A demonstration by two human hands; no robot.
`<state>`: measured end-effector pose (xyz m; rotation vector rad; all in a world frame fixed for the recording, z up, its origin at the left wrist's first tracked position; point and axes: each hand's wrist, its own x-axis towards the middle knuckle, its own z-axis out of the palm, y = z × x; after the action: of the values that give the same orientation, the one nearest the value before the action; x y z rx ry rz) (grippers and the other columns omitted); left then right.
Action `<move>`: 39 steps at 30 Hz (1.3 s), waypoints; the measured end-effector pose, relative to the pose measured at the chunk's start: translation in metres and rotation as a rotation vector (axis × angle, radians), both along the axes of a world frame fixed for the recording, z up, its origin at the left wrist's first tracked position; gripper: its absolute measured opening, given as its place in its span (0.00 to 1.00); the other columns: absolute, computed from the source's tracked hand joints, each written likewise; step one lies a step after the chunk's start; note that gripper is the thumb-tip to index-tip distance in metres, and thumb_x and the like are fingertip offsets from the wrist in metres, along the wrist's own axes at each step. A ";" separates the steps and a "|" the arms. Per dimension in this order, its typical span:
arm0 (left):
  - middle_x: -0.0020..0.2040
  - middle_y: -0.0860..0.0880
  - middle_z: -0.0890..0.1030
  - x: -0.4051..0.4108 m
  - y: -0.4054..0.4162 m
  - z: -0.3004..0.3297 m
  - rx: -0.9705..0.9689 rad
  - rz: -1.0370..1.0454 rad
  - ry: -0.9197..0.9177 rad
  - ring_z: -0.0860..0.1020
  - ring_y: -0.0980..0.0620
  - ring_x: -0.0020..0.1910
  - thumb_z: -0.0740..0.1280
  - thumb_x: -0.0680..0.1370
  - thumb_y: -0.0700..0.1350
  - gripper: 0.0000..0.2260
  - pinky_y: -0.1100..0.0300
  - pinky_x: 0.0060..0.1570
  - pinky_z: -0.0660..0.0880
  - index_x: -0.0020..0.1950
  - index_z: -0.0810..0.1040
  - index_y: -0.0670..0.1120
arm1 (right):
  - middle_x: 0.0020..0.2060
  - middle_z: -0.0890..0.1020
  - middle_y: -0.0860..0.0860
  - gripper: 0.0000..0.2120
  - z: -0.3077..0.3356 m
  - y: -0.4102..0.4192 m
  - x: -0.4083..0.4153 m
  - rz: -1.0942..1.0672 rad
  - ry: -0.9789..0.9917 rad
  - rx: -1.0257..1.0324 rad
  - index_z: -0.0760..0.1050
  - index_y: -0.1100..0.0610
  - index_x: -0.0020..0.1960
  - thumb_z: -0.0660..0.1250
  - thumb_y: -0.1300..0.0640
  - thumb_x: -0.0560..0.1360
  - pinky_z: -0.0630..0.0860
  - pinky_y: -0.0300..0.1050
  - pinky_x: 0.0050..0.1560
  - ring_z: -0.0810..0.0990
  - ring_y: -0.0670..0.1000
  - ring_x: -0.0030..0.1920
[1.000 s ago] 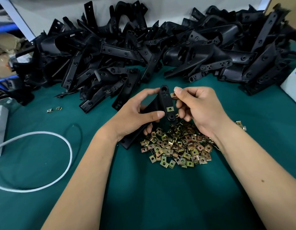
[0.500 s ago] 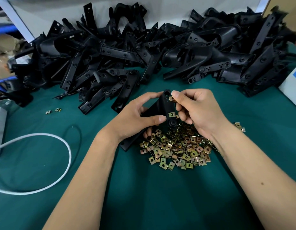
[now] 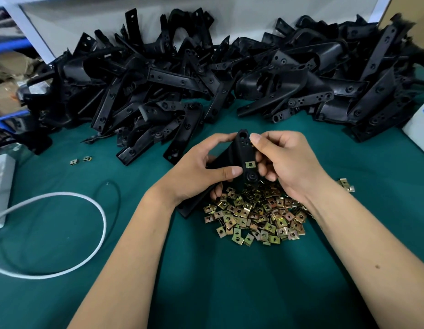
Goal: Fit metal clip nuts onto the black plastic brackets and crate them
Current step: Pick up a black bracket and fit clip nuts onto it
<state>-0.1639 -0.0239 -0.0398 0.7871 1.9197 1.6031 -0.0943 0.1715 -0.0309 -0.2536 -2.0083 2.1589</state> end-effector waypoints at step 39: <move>0.36 0.48 0.84 0.011 0.005 0.010 -0.083 0.064 0.064 0.78 0.48 0.27 0.77 0.75 0.43 0.26 0.57 0.27 0.79 0.66 0.75 0.65 | 0.26 0.73 0.49 0.15 0.002 0.000 0.002 0.038 -0.025 0.084 0.76 0.58 0.37 0.69 0.55 0.82 0.60 0.34 0.20 0.66 0.46 0.20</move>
<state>-0.1533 -0.0189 -0.0294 0.7582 2.0616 1.5413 -0.0918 0.1711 -0.0291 -0.2338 -2.1282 2.0971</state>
